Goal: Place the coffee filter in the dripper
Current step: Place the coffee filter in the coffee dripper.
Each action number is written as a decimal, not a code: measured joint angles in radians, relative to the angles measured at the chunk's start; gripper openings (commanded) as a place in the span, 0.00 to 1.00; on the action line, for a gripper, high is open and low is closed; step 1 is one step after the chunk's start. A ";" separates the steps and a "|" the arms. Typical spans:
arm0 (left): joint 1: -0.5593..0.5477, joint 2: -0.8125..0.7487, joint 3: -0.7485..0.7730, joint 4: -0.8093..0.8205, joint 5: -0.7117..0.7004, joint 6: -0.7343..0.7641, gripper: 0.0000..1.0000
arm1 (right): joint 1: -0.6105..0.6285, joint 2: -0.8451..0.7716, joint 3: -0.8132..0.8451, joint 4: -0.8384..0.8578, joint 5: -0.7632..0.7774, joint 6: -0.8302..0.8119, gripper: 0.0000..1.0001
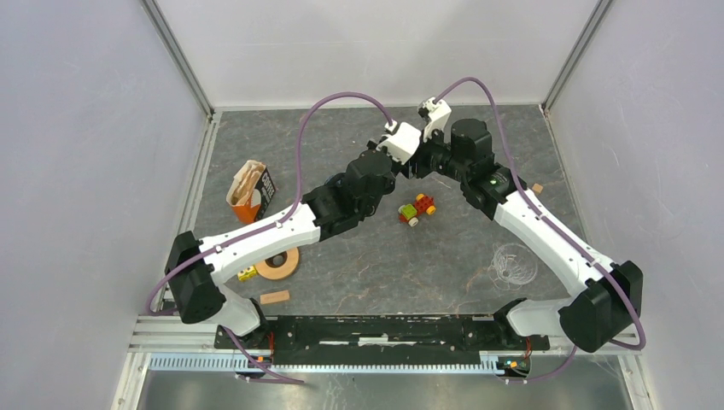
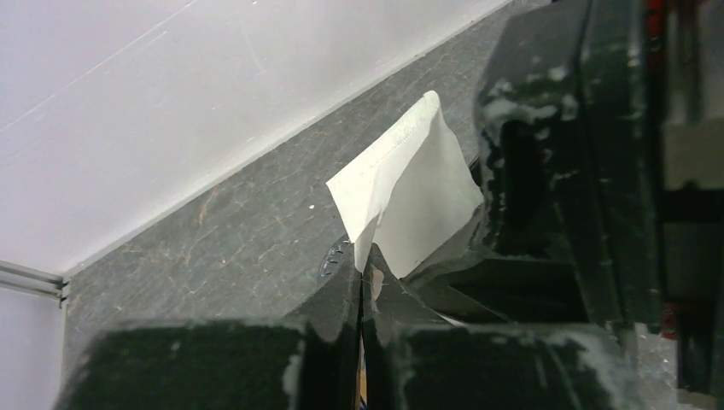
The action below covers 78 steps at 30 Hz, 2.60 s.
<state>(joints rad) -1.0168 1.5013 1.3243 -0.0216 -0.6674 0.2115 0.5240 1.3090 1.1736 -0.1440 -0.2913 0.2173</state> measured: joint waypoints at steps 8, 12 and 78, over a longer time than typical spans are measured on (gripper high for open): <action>0.000 0.003 0.005 -0.015 0.014 -0.024 0.02 | 0.005 0.005 0.000 -0.003 0.051 -0.005 0.10; 0.000 0.003 0.003 -0.007 0.014 -0.024 0.02 | 0.005 0.005 0.000 -0.008 0.068 -0.008 0.00; 0.000 -0.072 -0.081 -0.096 0.290 0.045 0.02 | -0.010 -0.127 -0.050 -0.060 0.080 -0.367 0.65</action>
<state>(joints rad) -1.0168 1.4292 1.2430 -0.1177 -0.3775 0.2569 0.5140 1.1824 1.1240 -0.2043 -0.2108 -0.1493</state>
